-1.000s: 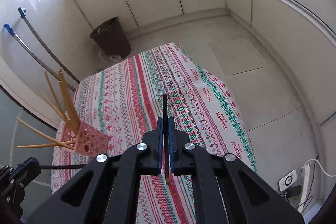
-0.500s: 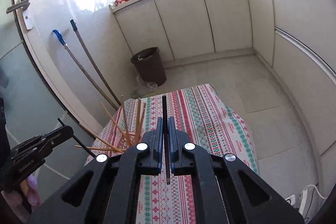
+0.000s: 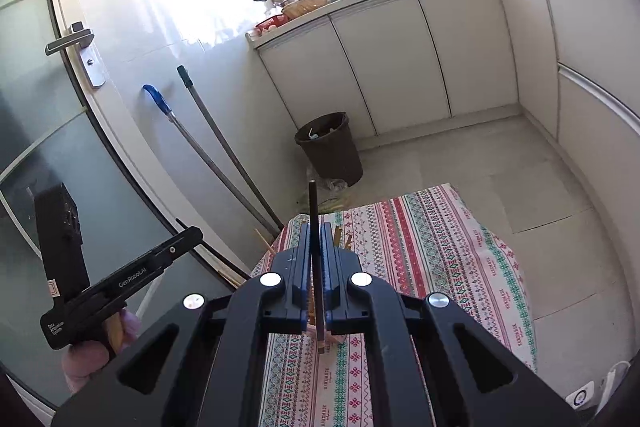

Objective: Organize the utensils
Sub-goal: 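Lower both black chopsticks into the pink holder and open both tools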

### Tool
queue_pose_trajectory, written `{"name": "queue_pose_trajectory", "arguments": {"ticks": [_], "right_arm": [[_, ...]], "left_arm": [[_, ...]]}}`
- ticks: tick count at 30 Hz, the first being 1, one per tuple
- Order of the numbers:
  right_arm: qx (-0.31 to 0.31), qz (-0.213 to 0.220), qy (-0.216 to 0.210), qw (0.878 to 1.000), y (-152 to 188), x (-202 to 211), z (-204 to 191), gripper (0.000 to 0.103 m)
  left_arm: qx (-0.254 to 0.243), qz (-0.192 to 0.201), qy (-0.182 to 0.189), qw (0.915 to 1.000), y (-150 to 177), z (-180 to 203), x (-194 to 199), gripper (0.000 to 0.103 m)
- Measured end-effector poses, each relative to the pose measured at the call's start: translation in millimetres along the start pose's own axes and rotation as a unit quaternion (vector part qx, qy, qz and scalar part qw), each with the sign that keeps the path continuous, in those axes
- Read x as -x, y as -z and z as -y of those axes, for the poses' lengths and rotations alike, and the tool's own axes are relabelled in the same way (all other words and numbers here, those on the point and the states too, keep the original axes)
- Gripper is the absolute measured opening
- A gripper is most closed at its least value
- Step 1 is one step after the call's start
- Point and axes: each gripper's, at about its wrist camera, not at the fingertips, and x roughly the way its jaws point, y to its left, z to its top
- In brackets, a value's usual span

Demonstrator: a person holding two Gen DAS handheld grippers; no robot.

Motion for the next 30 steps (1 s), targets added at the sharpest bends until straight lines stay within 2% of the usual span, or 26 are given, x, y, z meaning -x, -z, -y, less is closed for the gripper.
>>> {"name": "queue_pose_trajectory", "arguments": {"ticks": [3, 5, 6, 10, 12, 14, 23, 26, 27, 30], "right_arm": [[-0.007, -0.004, -0.001, 1.000, -1, -8, 1, 0.005], [-0.012, -0.005, -0.002, 1.000, -1, -13, 1, 0.005], [-0.013, -0.006, -0.002, 1.000, -2, -15, 0, 0.005], [-0.014, 0.000, -0.001, 1.000, -3, -22, -5, 0.005], [-0.015, 0.003, 0.001, 1.000, -3, -27, -8, 0.005], [-0.013, 0.005, 0.003, 1.000, -3, -33, -12, 0.005], [-0.004, -0.004, 0.027, 1.000, 4, -90, -27, 0.006], [-0.017, -0.013, 0.011, 1.000, 14, -114, -25, 0.010], [-0.021, -0.016, 0.008, 1.000, 16, -119, -25, 0.015], [-0.003, -0.019, 0.015, 1.000, 21, -119, -31, 0.015]], "left_arm": [[-0.002, -0.015, -0.009, 0.9998, -4, -7, -14, 0.006], [0.019, -0.012, -0.029, 0.9993, -3, -17, -22, 0.017], [0.026, -0.011, -0.035, 0.9990, -2, -22, -24, 0.018], [0.046, 0.021, -0.042, 0.9978, -3, -32, -4, 0.020], [0.049, 0.036, -0.039, 0.9974, -4, -34, 7, 0.032], [0.052, 0.047, -0.043, 0.9966, -4, -36, 15, 0.038], [0.054, 0.031, -0.045, 0.9970, -3, -42, 10, 0.038], [0.048, 0.029, -0.053, 0.9970, -3, -41, 7, 0.038], [0.046, 0.028, -0.056, 0.9970, -2, -40, 6, 0.038], [0.034, 0.027, -0.061, 0.9972, 2, -37, 6, 0.038]]}}
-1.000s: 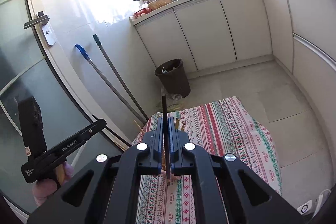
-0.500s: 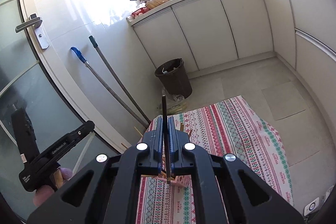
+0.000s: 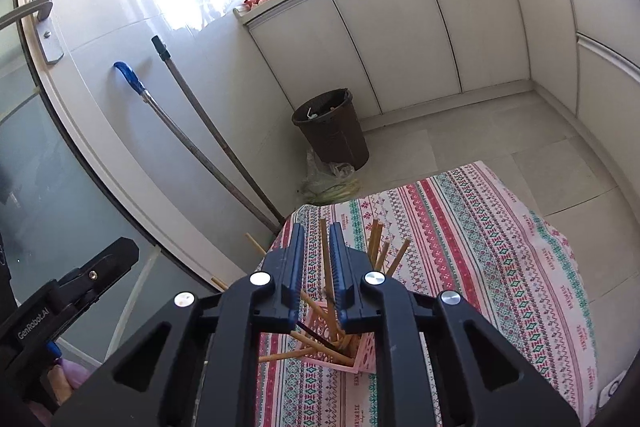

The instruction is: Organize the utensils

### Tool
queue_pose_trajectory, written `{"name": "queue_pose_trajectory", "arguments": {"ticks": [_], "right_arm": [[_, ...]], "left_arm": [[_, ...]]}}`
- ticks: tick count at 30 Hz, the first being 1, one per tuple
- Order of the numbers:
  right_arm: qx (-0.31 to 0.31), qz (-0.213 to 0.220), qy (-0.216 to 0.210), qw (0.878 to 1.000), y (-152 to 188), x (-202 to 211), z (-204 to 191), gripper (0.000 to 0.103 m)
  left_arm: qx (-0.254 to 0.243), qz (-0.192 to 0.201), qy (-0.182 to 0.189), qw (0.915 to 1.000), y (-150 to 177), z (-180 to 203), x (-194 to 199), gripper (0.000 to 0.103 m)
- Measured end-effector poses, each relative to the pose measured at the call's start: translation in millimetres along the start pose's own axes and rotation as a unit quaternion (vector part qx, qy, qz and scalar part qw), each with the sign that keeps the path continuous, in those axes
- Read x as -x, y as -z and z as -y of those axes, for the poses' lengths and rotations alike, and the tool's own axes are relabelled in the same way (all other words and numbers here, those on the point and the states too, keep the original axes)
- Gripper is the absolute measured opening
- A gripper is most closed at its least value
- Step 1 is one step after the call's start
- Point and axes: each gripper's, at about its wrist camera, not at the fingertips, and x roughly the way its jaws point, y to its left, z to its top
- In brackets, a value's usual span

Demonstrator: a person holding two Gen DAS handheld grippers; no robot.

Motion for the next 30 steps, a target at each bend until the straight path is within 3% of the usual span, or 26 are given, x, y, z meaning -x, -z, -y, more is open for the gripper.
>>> {"name": "queue_pose_trajectory", "arguments": {"ticks": [4, 8, 12, 16, 18, 25, 27, 30], "right_arm": [[0.032, 0.023, 0.019, 0.999, 1, 23, -9, 0.015], [0.059, 0.030, 0.049, 0.997, 7, 43, -12, 0.015], [0.086, 0.043, 0.079, 0.992, 17, 63, -10, 0.030], [0.102, 0.053, 0.114, 0.987, 25, 77, -4, 0.035], [0.097, 0.055, 0.132, 0.985, 30, 82, 4, 0.042], [0.079, 0.047, 0.161, 0.983, 43, 92, 28, 0.052], [0.077, 0.043, 0.166, 0.982, 48, 94, 31, 0.058], [0.068, 0.040, 0.175, 0.981, 55, 96, 36, 0.067]], "left_arm": [[-0.023, 0.010, -0.013, 0.9996, 6, 8, 8, 0.038], [-0.048, 0.019, -0.017, 0.9985, 15, 22, 16, 0.047], [-0.072, 0.036, -0.027, 0.9964, 26, 38, 25, 0.059], [-0.097, 0.041, -0.033, 0.9939, 37, 51, 29, 0.062], [-0.106, 0.046, -0.039, 0.9926, 43, 56, 30, 0.067], [-0.119, 0.040, -0.051, 0.9907, 65, 62, 29, 0.080], [-0.123, 0.040, -0.055, 0.9901, 71, 65, 28, 0.092], [-0.128, 0.041, -0.062, 0.9890, 78, 69, 30, 0.096]]}}
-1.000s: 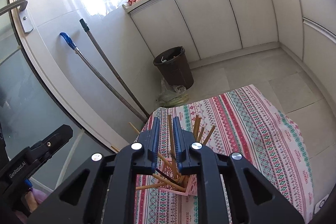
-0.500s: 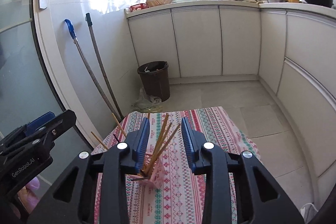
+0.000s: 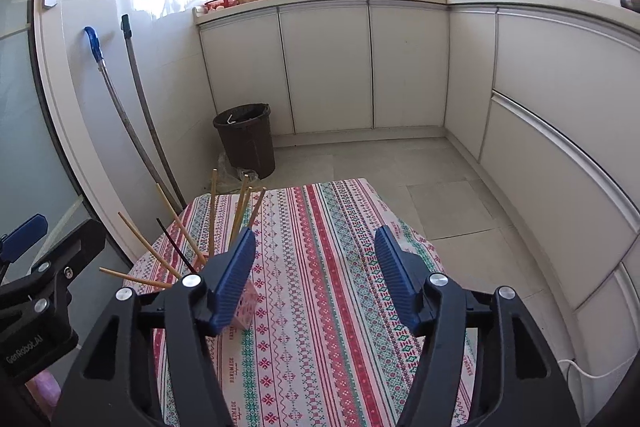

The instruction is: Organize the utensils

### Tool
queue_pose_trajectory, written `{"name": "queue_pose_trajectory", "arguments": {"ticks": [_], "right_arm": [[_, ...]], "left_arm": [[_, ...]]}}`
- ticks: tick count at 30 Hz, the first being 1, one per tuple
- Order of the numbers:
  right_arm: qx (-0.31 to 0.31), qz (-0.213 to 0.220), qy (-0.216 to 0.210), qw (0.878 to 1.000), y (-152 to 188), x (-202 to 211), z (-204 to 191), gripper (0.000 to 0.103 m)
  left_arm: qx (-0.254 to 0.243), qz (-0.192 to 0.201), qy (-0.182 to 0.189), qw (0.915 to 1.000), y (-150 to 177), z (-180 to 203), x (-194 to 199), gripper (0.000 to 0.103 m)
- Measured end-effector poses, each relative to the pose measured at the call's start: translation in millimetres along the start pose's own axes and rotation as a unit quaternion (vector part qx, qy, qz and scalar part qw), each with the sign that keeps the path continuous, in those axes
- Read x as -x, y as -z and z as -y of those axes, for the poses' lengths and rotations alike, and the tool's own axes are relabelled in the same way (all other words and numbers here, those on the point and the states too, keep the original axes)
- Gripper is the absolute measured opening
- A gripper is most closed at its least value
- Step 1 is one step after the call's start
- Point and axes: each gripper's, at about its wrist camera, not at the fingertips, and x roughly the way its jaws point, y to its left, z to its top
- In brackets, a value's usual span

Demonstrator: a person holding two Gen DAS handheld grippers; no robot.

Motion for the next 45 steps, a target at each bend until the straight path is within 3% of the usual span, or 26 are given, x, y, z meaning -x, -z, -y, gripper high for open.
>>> {"name": "queue_pose_trajectory", "arguments": {"ticks": [7, 10, 12, 18, 45], "right_arm": [[-0.009, 0.008, 0.053, 0.999, 13, 7, 11, 0.081], [-0.003, 0.010, 0.064, 0.998, 19, 9, 11, 0.086], [-0.001, 0.009, 0.073, 0.997, 24, 8, 13, 0.094], [-0.019, -0.023, 0.090, 0.996, 31, -5, 21, 0.096], [-0.021, -0.039, 0.097, 0.994, 36, -20, 35, 0.096]], "left_arm": [[-0.001, -0.015, -0.048, 0.9988, 15, 6, -6, 0.096], [-0.010, 0.000, -0.096, 0.9954, 18, 9, -3, 0.096], [-0.023, 0.010, -0.105, 0.9941, 19, 14, -1, 0.096], [-0.031, -0.020, -0.073, 0.9966, 29, 23, -10, 0.096], [-0.048, -0.035, -0.080, 0.9950, 36, 39, -30, 0.096]]}}
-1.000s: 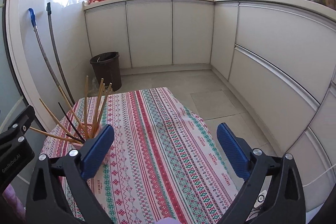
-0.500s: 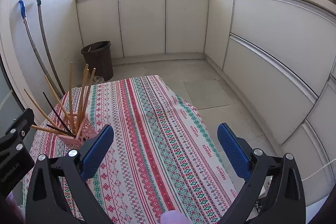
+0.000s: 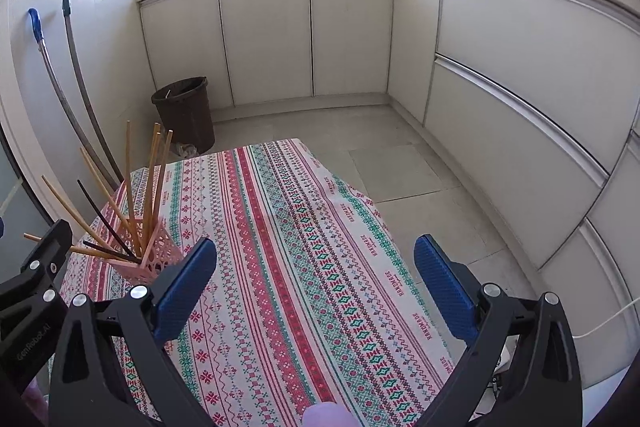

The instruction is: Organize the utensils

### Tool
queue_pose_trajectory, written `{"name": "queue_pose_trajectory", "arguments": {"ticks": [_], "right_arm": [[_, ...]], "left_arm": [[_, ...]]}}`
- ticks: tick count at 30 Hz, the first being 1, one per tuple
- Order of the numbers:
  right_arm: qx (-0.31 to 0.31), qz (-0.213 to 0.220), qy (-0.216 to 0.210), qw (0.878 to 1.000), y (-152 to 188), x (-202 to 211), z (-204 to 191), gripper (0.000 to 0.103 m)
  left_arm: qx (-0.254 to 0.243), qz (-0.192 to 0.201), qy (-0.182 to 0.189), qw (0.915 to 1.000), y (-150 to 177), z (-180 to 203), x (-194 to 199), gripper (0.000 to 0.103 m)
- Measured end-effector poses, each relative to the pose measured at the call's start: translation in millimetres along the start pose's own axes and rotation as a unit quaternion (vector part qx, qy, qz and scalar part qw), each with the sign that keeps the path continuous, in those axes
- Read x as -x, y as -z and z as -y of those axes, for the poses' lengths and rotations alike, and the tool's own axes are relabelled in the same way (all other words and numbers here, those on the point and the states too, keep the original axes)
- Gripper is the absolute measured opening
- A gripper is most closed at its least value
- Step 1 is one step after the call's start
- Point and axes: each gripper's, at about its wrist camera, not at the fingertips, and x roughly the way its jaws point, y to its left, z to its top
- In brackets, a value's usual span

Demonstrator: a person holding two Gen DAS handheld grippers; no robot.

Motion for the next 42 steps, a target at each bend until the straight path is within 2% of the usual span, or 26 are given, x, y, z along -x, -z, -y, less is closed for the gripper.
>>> {"name": "queue_pose_trajectory", "arguments": {"ticks": [42], "right_arm": [[0.002, -0.007, -0.001, 1.000, 0.5, -2.2, 1.4, 0.096]], "left_arm": [[0.006, -0.005, -0.008, 0.9999, 1.5, -3.3, -3.6, 0.096]]}}
